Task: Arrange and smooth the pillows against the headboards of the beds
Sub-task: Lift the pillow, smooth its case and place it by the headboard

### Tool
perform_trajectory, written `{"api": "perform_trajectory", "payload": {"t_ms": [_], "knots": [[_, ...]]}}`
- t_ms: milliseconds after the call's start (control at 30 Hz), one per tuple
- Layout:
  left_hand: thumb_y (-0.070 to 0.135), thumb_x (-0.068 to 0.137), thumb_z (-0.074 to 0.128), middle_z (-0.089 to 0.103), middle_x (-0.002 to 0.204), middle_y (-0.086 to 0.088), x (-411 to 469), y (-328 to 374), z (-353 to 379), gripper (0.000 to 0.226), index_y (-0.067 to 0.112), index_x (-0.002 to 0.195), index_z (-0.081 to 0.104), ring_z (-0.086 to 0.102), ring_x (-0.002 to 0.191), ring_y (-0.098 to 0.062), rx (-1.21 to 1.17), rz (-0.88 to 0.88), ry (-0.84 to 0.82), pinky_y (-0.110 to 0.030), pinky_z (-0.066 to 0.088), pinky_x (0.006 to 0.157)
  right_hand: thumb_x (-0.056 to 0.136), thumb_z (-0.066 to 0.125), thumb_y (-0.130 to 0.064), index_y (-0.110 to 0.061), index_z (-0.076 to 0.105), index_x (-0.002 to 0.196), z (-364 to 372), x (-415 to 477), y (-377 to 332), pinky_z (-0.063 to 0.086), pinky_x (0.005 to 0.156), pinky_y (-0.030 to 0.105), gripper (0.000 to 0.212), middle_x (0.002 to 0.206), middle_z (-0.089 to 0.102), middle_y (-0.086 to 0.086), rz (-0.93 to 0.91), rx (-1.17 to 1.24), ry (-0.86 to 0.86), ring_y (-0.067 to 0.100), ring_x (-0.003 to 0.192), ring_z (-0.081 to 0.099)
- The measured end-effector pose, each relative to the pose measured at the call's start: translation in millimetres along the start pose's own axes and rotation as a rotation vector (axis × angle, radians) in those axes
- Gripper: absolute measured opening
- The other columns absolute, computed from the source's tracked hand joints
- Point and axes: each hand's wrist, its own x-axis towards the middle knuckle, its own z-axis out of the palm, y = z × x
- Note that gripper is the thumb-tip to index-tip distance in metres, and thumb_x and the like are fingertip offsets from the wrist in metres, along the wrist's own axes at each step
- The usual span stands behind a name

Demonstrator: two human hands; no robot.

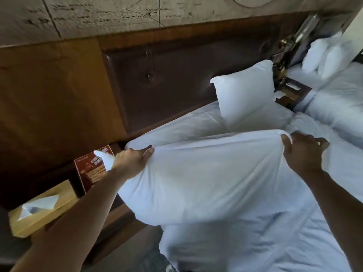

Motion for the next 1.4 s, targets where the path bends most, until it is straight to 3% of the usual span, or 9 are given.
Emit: {"api": "perform_trajectory", "payload": {"t_ms": [300,500,633,733,833,933,1200,1333,1400], "knots": [[0.075,0.088,-0.001,0.072,0.113,-0.016,84.2,13.4,-2.5,0.074,0.053,0.139,0.048,0.065,0.104,-0.046,-0.018,-0.21,0.14,-0.046,0.052,0.086,0.105,0.036,-0.037,0.005,0.066,0.093,64.0,161.7,-46.2,0.044,0.088,0.059,0.053,0.089,0.067,0.032,-0.101,0.192,-0.107,0.049,0.091,0.059],[0.074,0.094,0.01,0.074,0.102,-0.016,150.5,4.8,-18.2,0.076,0.032,0.105,0.073,0.068,0.095,-0.044,0.058,-0.332,0.143,-0.041,0.05,0.075,0.103,0.049,-0.028,0.0,0.068,0.094,129.4,249.0,-98.5,0.034,0.091,0.054,0.035,0.09,0.068,0.025,-0.143,0.198,-0.152,0.043,0.094,0.058],[0.08,0.085,0.001,0.074,0.094,-0.012,195.8,-9.4,-14.4,0.08,0.024,0.066,0.056,0.068,0.092,-0.041,0.045,-0.4,0.11,-0.038,0.042,0.068,0.104,0.045,-0.029,-0.005,0.069,0.102,180.4,304.6,-142.9,0.031,0.096,0.054,0.034,0.096,0.068,0.019,-0.135,0.226,-0.192,0.039,0.099,0.056],[0.077,0.09,0.008,0.072,0.117,-0.008,238.0,-25.5,2.0,0.076,0.038,0.115,0.067,0.067,0.108,-0.037,0.039,-0.467,0.046,-0.042,0.05,0.082,0.098,0.054,-0.013,-0.012,0.064,0.125,223.0,337.3,-181.4,0.02,0.11,0.063,0.029,0.118,0.064,0.017,-0.094,0.284,-0.26,0.037,0.117,0.053],[0.064,0.099,0.027,0.044,0.155,0.001,270.8,-39.6,35.2,0.06,0.035,0.149,0.042,0.045,0.138,-0.03,0.096,-0.429,0.002,-0.049,0.036,0.112,0.1,0.05,-0.016,-0.017,0.05,0.144,257.6,347.7,-224.5,0.017,0.116,0.057,0.044,0.142,0.053,0.013,-0.103,0.348,-0.389,0.033,0.133,0.046],[0.057,0.101,0.031,0.038,0.16,-0.003,299.3,-44.3,73.3,0.06,0.026,0.151,0.044,0.033,0.148,-0.028,0.078,-0.32,-0.063,-0.049,0.02,0.122,0.102,0.045,-0.029,-0.019,0.054,0.141,287.2,326.7,-280.4,0.027,0.115,0.049,0.041,0.143,0.055,0.007,-0.299,0.329,-0.523,0.029,0.132,0.049],[0.058,0.094,0.021,0.043,0.157,-0.008,348.1,-38.9,132.1,0.073,0.018,0.148,0.05,0.037,0.147,-0.03,-0.006,-0.213,-0.081,-0.046,0.024,0.121,0.098,0.052,-0.035,-0.014,0.066,0.121,321.0,231.5,-416.0,0.042,0.103,0.049,0.035,0.121,0.066,0.009,-0.982,0.679,-0.4,0.032,0.117,0.06],[0.069,0.09,0.022,0.045,0.153,0.001,365.3,-59.9,140.6,0.079,0.021,0.147,0.047,0.034,0.145,-0.022,-0.006,-0.337,-0.054,-0.05,0.018,0.121,0.096,0.027,-0.065,-0.029,0.052,0.143,349.6,241.9,-425.3,0.029,0.111,0.057,0.063,0.144,0.052,0.006,-0.897,0.455,-0.485,0.028,0.136,0.045],[0.073,0.088,0.02,0.052,0.141,0.009,370.4,-60.9,142.7,0.073,0.03,0.137,0.054,0.042,0.136,-0.017,-0.006,-0.356,-0.102,-0.047,0.027,0.112,0.095,0.024,-0.071,-0.034,0.054,0.138,365.0,259.4,-417.2,0.027,0.111,0.052,0.064,0.133,0.057,-0.002,-0.839,0.338,-0.505,0.024,0.128,0.051]]}}
